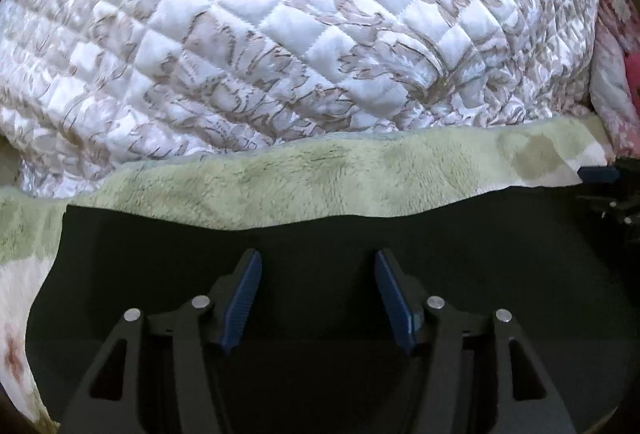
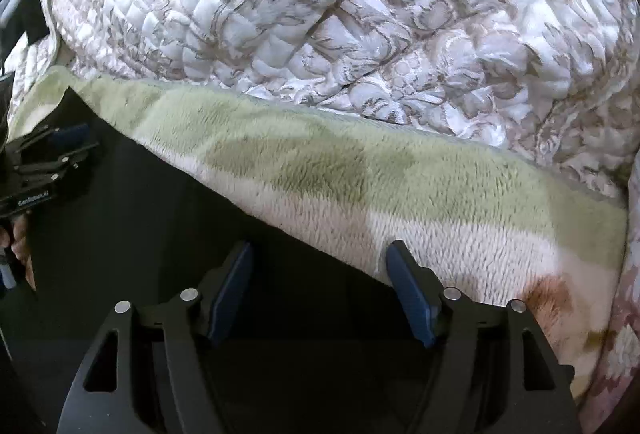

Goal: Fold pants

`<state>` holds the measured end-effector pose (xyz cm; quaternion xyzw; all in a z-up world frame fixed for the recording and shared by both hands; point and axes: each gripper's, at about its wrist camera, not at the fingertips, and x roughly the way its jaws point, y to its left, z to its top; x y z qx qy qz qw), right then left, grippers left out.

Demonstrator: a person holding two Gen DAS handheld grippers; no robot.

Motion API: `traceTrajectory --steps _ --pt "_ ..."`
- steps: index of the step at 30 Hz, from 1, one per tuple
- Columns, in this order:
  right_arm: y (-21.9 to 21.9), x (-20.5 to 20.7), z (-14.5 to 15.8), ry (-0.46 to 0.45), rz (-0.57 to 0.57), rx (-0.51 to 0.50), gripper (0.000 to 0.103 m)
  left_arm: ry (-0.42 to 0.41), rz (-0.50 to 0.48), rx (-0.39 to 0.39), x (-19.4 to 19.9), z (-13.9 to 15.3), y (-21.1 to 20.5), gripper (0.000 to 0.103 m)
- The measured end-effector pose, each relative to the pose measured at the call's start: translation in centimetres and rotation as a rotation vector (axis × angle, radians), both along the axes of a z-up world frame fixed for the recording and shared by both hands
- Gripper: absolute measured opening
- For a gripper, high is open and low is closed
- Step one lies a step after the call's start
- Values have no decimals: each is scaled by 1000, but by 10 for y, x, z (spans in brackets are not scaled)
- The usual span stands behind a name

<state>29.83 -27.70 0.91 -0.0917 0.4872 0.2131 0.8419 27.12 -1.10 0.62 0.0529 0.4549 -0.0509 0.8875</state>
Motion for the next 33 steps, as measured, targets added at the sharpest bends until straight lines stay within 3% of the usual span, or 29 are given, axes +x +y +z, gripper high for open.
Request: traceTrajectory --steps 2,3,4,6,8,14,21,28,33 --pt "5 -6 4 -20 27 -2 16 -13 -15 32 -3 -2 -8 48" --pt "8 -9 5 -20 39 -5 9 -21 -21 46 -4 -2 -12 40" --pt "11 -11 6 -27 40 -22 9 -28 -28 58 -5 -2 -15 35" --pt "15 -15 9 -50 39 -53 8 -41 -40 75 -8 0 -21 15" --pt "15 -23 18 -73 28 -47 8 -57 -39 94 -10 6 -24 5" --pt "2 -81 77 -192 16 35 8 -139 -7 -23 -48 55 -8 4" --pt "-10 -199 113 -268 -8 161 8 -222 -10 -157 -151 104 15 4" --pt "-19 -300 69 -142 -106 251 8 -153 3 -230 -249 85 22 4" --pt "-29 -323 18 4 -202 262 9 -24 19 -235 -291 43 22 5"
